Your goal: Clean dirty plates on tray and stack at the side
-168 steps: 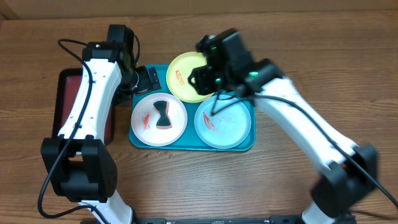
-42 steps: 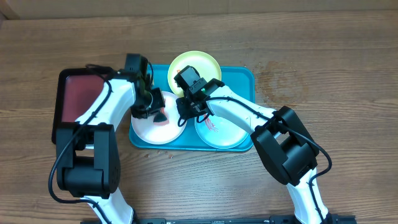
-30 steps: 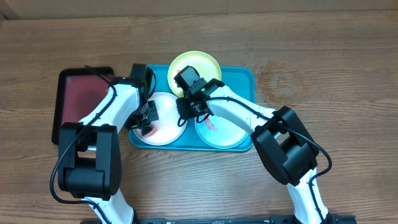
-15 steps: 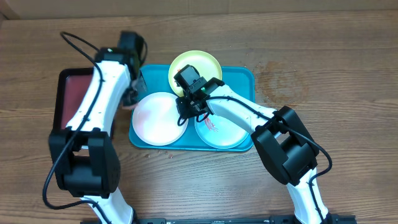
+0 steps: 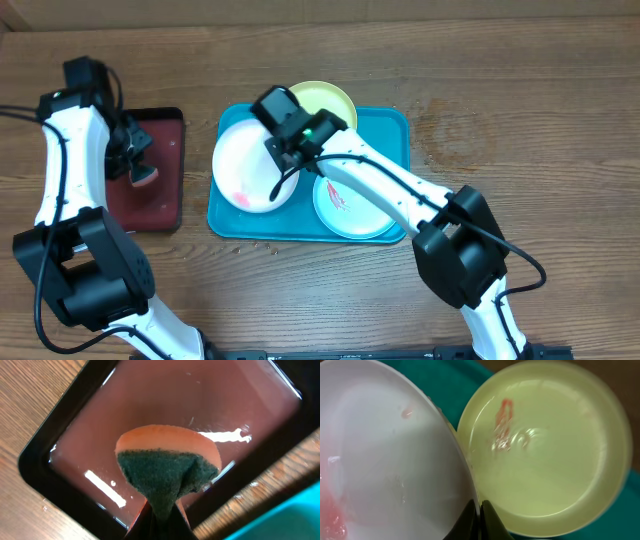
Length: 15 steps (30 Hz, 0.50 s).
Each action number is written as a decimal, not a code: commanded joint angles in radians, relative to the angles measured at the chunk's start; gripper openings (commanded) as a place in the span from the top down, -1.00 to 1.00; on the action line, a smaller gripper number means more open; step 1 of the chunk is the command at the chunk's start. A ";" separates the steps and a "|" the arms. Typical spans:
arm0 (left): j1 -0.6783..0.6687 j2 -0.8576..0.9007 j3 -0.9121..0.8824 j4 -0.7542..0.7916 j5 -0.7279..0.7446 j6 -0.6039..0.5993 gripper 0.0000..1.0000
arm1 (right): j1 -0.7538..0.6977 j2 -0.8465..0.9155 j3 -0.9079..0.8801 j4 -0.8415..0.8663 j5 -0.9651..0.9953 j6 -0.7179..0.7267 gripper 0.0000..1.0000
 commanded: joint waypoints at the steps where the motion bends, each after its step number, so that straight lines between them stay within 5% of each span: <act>1: 0.016 -0.009 -0.066 0.048 0.061 -0.013 0.92 | 0.052 -0.063 0.072 -0.004 0.304 -0.106 0.93; 15: 0.050 -0.009 -0.192 0.211 0.052 -0.013 0.92 | 0.169 -0.063 0.133 0.048 0.643 -0.270 0.93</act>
